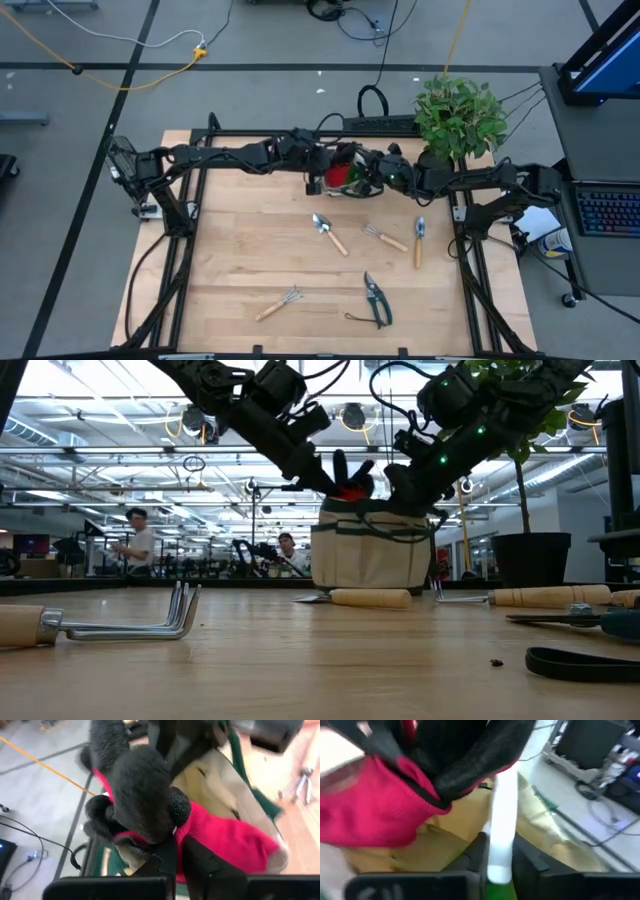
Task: Pick & Place Garden tools in Gardening bag
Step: Put the red gloves into the green gardening bag
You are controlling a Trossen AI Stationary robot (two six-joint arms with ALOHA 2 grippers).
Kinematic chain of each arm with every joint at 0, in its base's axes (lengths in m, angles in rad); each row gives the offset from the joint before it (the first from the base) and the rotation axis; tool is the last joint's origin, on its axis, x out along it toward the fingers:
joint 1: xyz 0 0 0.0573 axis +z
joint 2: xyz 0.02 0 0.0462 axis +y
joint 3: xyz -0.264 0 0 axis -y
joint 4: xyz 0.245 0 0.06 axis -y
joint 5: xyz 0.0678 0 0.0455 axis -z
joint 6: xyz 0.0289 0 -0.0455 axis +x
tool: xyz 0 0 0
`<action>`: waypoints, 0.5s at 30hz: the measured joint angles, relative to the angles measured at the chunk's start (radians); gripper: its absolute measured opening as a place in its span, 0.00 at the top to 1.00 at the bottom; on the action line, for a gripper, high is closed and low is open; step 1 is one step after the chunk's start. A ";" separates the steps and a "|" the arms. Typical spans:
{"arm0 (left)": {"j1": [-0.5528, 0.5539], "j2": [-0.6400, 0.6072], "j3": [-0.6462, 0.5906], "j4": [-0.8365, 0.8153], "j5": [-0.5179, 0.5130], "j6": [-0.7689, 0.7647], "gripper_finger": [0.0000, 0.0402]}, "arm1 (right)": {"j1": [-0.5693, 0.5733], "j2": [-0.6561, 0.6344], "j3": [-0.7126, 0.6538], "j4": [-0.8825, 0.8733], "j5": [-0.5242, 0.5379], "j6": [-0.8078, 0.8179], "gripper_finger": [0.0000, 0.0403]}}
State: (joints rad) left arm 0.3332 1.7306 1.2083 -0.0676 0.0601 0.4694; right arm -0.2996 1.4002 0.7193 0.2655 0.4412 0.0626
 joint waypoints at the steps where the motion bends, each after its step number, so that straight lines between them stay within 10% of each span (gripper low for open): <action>1: 0.000 0.000 0.000 -0.016 0.000 0.004 0.97 | 0.000 0.000 0.001 0.000 0.001 -0.001 0.90; 15: -0.003 0.015 0.000 -0.007 0.150 0.051 0.91 | 0.001 -0.001 0.001 0.021 0.064 0.004 0.90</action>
State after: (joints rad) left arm 0.3305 1.7459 1.2083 -0.0748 0.2096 0.5204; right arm -0.2989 1.3994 0.7204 0.2863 0.5049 0.0669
